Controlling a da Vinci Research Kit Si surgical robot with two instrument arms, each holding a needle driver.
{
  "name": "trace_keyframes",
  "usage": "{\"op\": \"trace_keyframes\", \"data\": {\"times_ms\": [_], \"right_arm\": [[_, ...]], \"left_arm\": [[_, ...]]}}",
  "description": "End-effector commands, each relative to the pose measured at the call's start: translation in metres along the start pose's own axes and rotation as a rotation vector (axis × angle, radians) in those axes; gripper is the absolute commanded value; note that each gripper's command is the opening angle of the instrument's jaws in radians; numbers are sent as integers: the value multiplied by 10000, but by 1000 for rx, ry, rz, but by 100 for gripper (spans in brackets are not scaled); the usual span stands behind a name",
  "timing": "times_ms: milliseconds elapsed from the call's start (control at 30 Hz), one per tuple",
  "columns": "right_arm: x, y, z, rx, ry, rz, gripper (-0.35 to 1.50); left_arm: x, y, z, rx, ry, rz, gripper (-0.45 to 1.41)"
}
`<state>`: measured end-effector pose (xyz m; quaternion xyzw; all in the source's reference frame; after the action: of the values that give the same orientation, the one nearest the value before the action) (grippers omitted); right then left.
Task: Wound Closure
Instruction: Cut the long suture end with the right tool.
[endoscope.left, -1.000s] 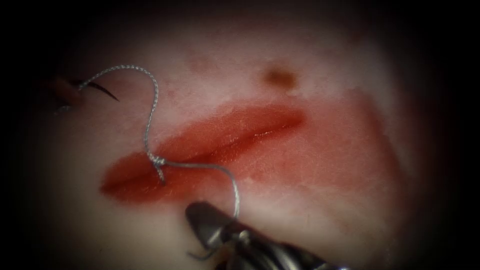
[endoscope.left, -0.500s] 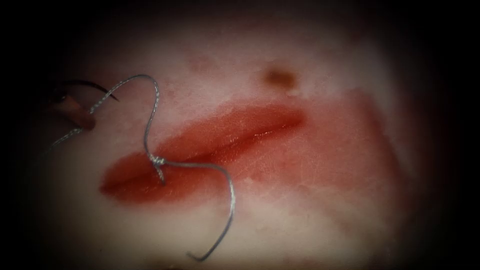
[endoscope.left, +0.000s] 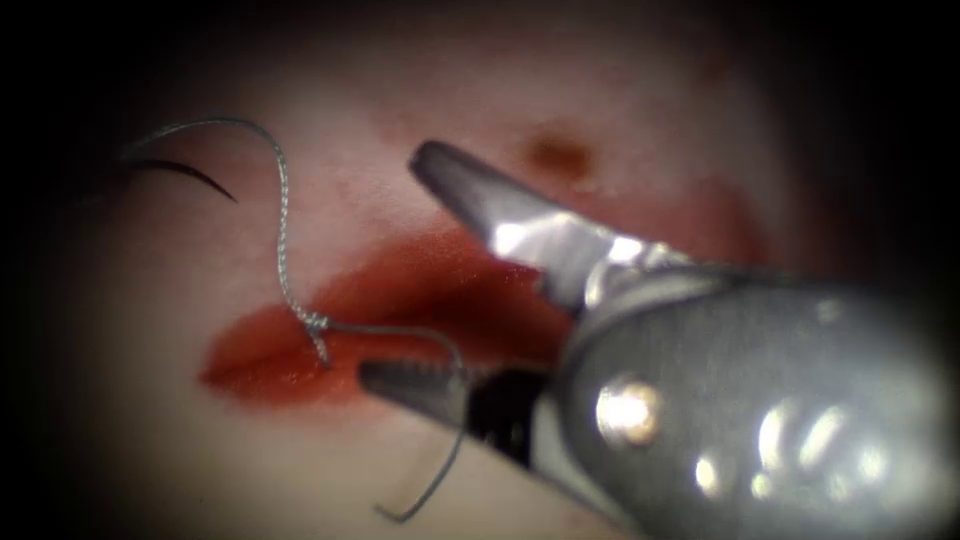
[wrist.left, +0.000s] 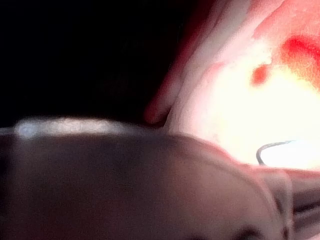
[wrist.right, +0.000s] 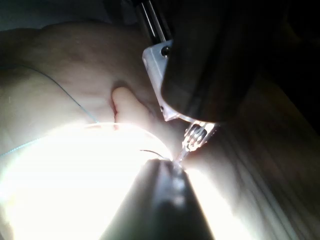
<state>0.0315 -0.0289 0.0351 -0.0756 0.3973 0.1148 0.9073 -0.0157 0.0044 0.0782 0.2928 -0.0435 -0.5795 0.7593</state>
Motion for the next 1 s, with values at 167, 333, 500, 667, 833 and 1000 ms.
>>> {"op": "trace_keyframes", "data": {"times_ms": [167,333,500,667,833,1000], "right_arm": [[-17,13,32,26,53,-29,131],[-46,5,59,192,196,90,113],[-66,-3,99,262,313,114,126],[-70,2,122,266,333,180,131],[-72,11,141,199,300,250,133],[-84,8,146,199,303,260,133]], "left_arm": [[-11,-20,-32,58,-3,41,-45],[-15,-28,-52,52,-59,70,-45],[-20,-35,-64,28,-106,117,-45],[-24,-42,-63,6,-139,162,-45],[-27,-62,-56,12,-190,240,-45],[-34,-82,-48,17,-221,285,-45]]}}
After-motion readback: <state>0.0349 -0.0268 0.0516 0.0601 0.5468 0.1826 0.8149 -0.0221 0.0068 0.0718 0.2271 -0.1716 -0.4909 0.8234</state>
